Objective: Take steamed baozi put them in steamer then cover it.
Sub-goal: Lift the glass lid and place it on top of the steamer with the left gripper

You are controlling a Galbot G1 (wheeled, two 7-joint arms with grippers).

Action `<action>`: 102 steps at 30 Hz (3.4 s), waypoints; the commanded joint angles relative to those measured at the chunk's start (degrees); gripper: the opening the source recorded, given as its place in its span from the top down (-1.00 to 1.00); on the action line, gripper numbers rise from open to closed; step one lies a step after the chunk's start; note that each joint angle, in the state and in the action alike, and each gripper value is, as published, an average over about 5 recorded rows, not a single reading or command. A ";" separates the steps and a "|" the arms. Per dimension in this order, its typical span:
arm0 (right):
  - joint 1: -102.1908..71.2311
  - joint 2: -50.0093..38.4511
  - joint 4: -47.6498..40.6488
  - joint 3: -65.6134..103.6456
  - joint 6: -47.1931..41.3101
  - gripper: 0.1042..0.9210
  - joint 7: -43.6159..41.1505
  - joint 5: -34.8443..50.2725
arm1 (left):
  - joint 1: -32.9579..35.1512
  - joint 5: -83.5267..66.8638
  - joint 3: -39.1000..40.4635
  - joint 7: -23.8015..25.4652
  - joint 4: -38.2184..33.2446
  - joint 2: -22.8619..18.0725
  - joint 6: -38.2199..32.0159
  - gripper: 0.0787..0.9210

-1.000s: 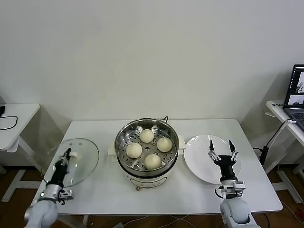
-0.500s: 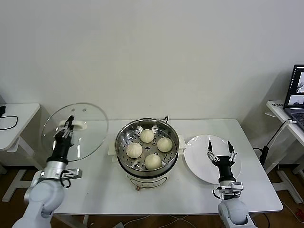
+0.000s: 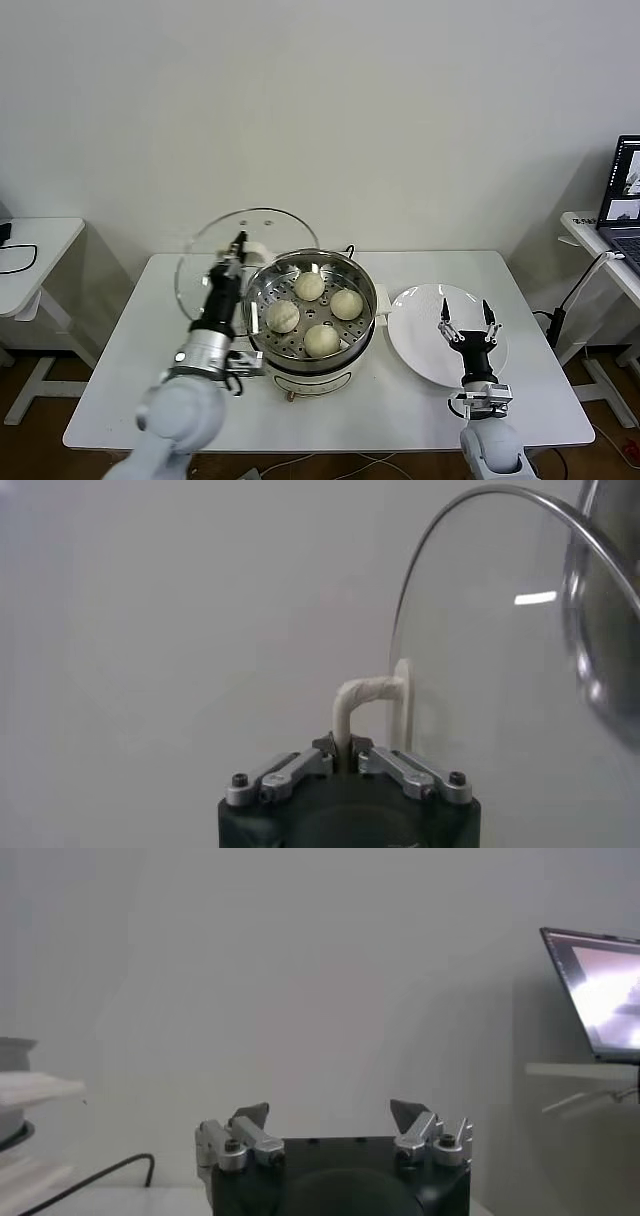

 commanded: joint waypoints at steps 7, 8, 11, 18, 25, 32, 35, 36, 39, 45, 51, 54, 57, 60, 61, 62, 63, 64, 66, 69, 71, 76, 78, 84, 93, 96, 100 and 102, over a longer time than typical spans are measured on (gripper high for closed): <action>0.52 0.92 -1.35 0.64 -0.17 -0.76 0.03 -1.12 | -5.73 12.20 15.42 8.79 8.93 -11.93 9.77 0.74; 0.55 0.98 -1.46 0.70 -0.16 -0.76 0.02 -1.20 | -5.78 12.68 15.54 8.81 9.48 -12.27 9.81 0.74; 0.57 1.18 -1.69 0.89 -0.14 -0.76 0.02 -1.45 | -5.87 14.31 15.60 8.65 11.10 -13.54 9.71 0.74; 0.72 1.46 -1.81 0.92 -0.22 -0.76 0.07 -1.95 | -5.59 17.35 14.88 8.34 13.83 -15.95 9.22 0.74; 1.12 1.62 -2.44 0.91 -0.14 -0.76 0.05 -2.10 | -5.68 19.15 13.89 7.32 16.18 -17.25 8.47 0.74; 1.28 1.60 -2.60 0.96 -0.10 -0.76 0.04 -2.10 | -5.29 20.98 12.91 7.27 16.89 -17.58 7.72 0.74; 1.43 1.52 -2.61 0.97 -0.10 -0.76 0.06 -2.06 | -4.86 21.63 12.65 7.33 16.64 -17.78 7.49 0.74; 1.47 1.50 -2.61 0.97 -0.10 -0.76 0.07 -2.05 | -4.72 21.83 12.55 7.36 16.51 -17.90 7.46 0.74; 1.58 1.44 -2.66 0.95 -0.10 -0.76 0.07 -2.05 | -4.28 22.64 12.32 7.47 16.11 -18.17 7.20 0.74; 1.81 1.60 -2.95 0.92 -0.03 -0.76 0.05 -2.10 | -3.23 23.51 11.95 7.81 15.25 -18.25 6.73 0.74; 1.97 1.71 -3.05 0.88 0.01 -0.76 0.07 -2.14 | -3.31 24.21 11.75 7.76 15.88 -18.03 6.25 0.74; 1.99 1.74 -3.02 0.93 0.01 -0.76 0.08 -2.12 | -3.16 24.57 11.63 7.76 16.12 -18.00 6.06 0.74; 2.10 1.70 -3.08 0.92 0.00 -0.76 0.08 -2.11 | -3.07 24.93 11.51 7.81 16.29 -18.06 5.83 0.74; 2.29 1.69 -3.17 0.90 0.00 -0.76 0.10 -2.10 | -3.07 25.01 11.63 7.99 16.35 -18.06 5.59 0.74; 2.36 1.70 -3.21 0.90 0.00 -0.76 0.10 -2.10 | -3.10 25.01 11.69 8.05 16.35 -18.10 5.53 0.74; 2.41 1.72 -3.23 0.91 0.00 -0.76 0.11 -2.10 | -3.13 25.01 11.72 8.11 16.37 -18.18 5.51 0.74; 2.45 1.74 -3.23 0.91 0.00 -0.76 0.12 -2.10 | -3.17 25.04 11.70 8.11 16.44 -18.29 5.49 0.74; 2.47 1.75 -3.23 0.92 0.00 -0.76 0.12 -2.10 | -3.21 25.08 11.69 8.12 16.53 -18.37 5.49 0.74; 2.50 1.76 -3.22 0.93 0.00 -0.76 0.13 -2.10 | -3.25 25.15 11.63 8.15 16.73 -18.42 5.43 0.74; 2.55 1.71 -3.26 0.95 0.01 -0.76 0.14 -2.08 | -3.20 25.21 11.60 8.27 16.94 -18.32 5.31 0.74; 2.60 1.71 -3.30 0.95 0.01 -0.76 0.15 -2.08 | -3.20 25.27 11.50 8.35 17.17 -18.35 5.24 0.74; 2.57 1.78 -3.26 0.89 0.05 -0.76 0.13 -2.13 | -3.30 25.43 10.99 8.36 17.62 -18.36 5.20 0.74; 2.53 1.75 -3.25 0.88 0.08 -0.76 0.11 -2.15 | -3.33 25.43 10.77 8.31 17.64 -18.34 5.19 0.74; 2.50 1.84 -3.12 0.77 0.10 -0.76 0.12 -2.30 | -3.28 25.39 10.57 8.27 17.81 -18.23 5.13 0.74; 2.32 1.74 -2.87 0.78 0.10 -0.76 0.14 -2.39 | -3.28 24.61 10.25 8.06 18.05 -18.67 4.58 0.74; 2.27 1.72 -2.88 0.79 0.12 -0.76 0.14 -2.40 | -3.24 24.02 10.16 7.64 17.94 -18.67 4.51 0.72; 2.29 1.67 -2.86 0.77 0.12 -0.76 0.13 -2.39 | -2.94 23.35 10.09 7.26 17.02 -18.59 4.58 0.54; 2.33 1.62 -2.88 0.72 0.11 -0.76 0.13 -2.37 | -2.70 22.99 10.08 7.24 16.15 -18.48 4.64 0.40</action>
